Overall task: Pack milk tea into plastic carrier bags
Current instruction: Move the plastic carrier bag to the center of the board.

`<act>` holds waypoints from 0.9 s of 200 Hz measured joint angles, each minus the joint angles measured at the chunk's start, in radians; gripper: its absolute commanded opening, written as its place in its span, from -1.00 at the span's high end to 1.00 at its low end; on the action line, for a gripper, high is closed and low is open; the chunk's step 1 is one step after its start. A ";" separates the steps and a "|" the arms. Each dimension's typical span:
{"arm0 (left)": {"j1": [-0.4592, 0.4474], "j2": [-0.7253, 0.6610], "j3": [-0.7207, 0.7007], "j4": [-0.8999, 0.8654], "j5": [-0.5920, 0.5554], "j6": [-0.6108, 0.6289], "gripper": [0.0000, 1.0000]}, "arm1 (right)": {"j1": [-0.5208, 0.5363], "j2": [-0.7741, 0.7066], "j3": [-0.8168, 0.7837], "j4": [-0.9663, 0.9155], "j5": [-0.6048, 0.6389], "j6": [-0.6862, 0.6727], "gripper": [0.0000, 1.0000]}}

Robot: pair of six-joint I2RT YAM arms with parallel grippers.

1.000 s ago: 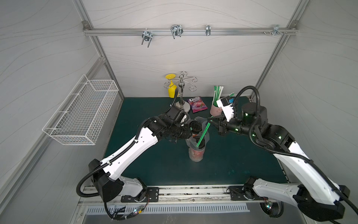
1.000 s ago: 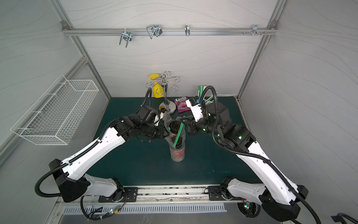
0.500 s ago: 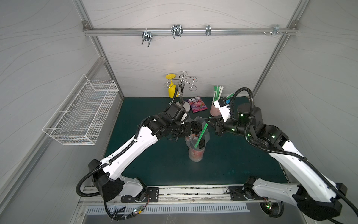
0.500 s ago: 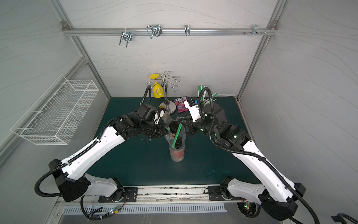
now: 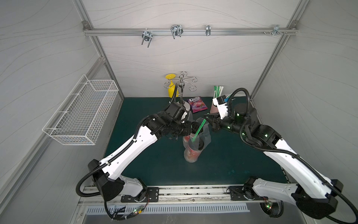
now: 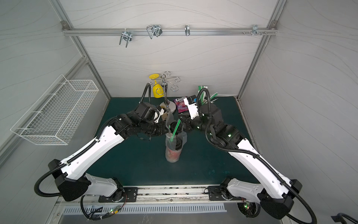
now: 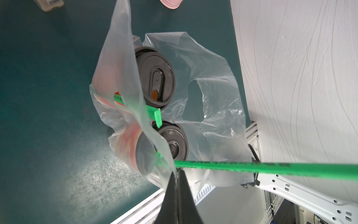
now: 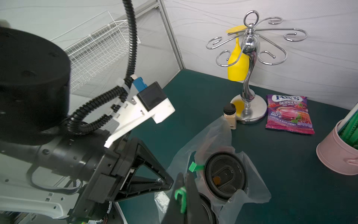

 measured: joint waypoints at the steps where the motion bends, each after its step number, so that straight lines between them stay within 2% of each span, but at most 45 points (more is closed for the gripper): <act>1: 0.000 0.000 0.000 0.000 0.000 0.000 1.00 | 0.000 0.000 -0.001 0.001 0.001 0.002 1.00; 118: 0.049 -0.102 -0.130 0.040 -0.003 -0.015 1.00 | 0.029 0.000 0.004 -0.005 -0.014 0.024 1.00; 180: 0.054 -0.113 -0.171 0.056 0.002 -0.016 1.00 | 0.032 0.001 0.036 -0.053 -0.091 0.026 1.00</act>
